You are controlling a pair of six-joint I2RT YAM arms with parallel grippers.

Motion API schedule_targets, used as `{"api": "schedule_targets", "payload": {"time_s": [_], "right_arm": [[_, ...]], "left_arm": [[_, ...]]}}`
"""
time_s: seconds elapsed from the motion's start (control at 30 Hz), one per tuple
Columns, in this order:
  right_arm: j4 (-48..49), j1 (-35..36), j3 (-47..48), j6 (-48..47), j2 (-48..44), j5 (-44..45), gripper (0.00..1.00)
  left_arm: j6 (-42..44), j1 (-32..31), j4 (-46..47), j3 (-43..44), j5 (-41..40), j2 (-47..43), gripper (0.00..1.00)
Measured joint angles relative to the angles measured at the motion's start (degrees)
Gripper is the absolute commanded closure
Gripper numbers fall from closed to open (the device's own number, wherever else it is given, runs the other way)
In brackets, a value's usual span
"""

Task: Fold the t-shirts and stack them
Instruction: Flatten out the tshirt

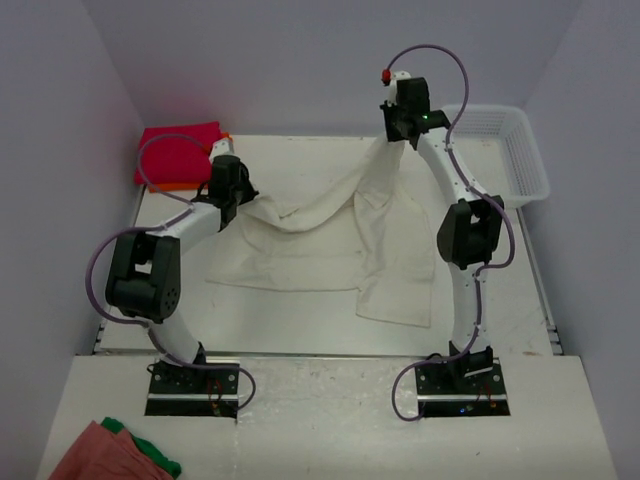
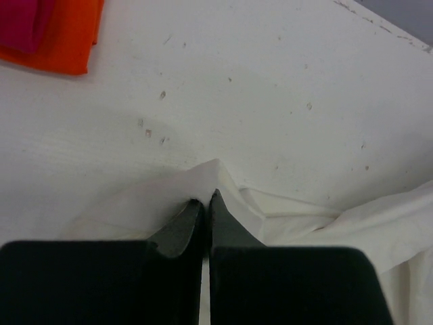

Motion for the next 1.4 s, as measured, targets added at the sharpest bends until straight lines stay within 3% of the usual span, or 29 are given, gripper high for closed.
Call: {"api": "schedule_targets", "payload": {"time_s": [0.47, 0.5, 0.53, 0.57, 0.6, 0.63, 0.67, 0.7, 0.83, 0.93, 1.1, 1.13, 1.17, 1.23, 1.33, 1.37, 1.4], "right_arm": [[0.79, -2.62, 7.69, -3.5, 5.68, -2.32, 1.0], [0.81, -2.62, 8.26, -3.54, 5.9, -2.91, 0.61], [0.81, -2.6, 8.76, -3.23, 6.01, -3.1, 0.34], [1.09, -2.6, 9.16, -3.26, 6.01, -3.21, 0.14], [1.46, -2.6, 9.42, -3.06, 6.01, -3.28, 0.01], [1.95, -2.62, 9.53, -2.99, 5.97, -3.39, 0.01], [2.54, -2.62, 9.57, -2.97, 5.92, -3.43, 0.01], [2.75, -2.62, 9.57, -2.86, 5.86, -3.48, 0.01], [2.62, -2.4, 6.75, -1.68, 3.1, -3.04, 0.01], [-0.28, -1.95, 1.36, 1.97, -4.02, -1.88, 0.01], [-0.2, 2.34, -20.09, 8.5, -30.1, 1.38, 0.01], [-0.28, 4.44, -24.61, 9.33, -36.06, 2.32, 0.01], [-0.31, 7.19, -28.15, 10.19, -41.33, 3.13, 0.01], [-0.46, 12.57, -32.76, 11.47, -49.03, 4.13, 0.01], [-1.03, 18.1, -38.6, 13.88, -56.04, 6.23, 0.01], [-1.2, 18.78, -40.54, 14.8, -57.22, 7.37, 0.01], [-1.86, 19.21, -42.56, 15.65, -58.01, 8.31, 0.01]], "left_arm": [[4.44, 3.85, 0.61, 11.45, 4.98, 11.5, 1.0], [4.61, 3.96, 0.59, 11.58, 5.27, 11.58, 1.0], [4.66, 4.02, 0.59, 11.69, 5.55, 11.61, 0.98], [4.79, 4.11, 0.55, 11.85, 5.66, 11.61, 0.78], [5.25, 4.17, 0.52, 11.96, 5.81, 11.61, 0.67], [5.51, 4.24, 0.55, 12.02, 5.9, 11.61, 0.57], [5.51, 4.28, 0.57, 12.04, 5.95, 11.61, 0.14], [5.99, 4.28, 0.52, 11.98, 5.7, 11.5, 0.0], [5.4, 4.28, -2.29, 9.68, 2.05, 7.52, 0.0], [4.37, 4.28, -8.57, 8.28, -2.56, 0.72, 0.0], [2.82, 4.28, -18.71, 9.2, -3.78, -7.34, 0.0], [2.43, 4.28, -21.27, 9.27, -3.17, -8.02, 0.04], [2.01, 4.26, -23.26, 9.07, -2.89, -8.52, 0.26], [1.38, 3.91, -27.47, 7.26, -3.54, -10.01, 0.35], [0.66, -2.01, -34.97, 2.84, -14.03, -15.65, 0.13], [0.44, -5.27, -36.48, 1.68, -16.33, -18.1, 0.0], [0.46, -8.33, -37.73, 0.76, -17.29, -20.68, 0.01]]}}
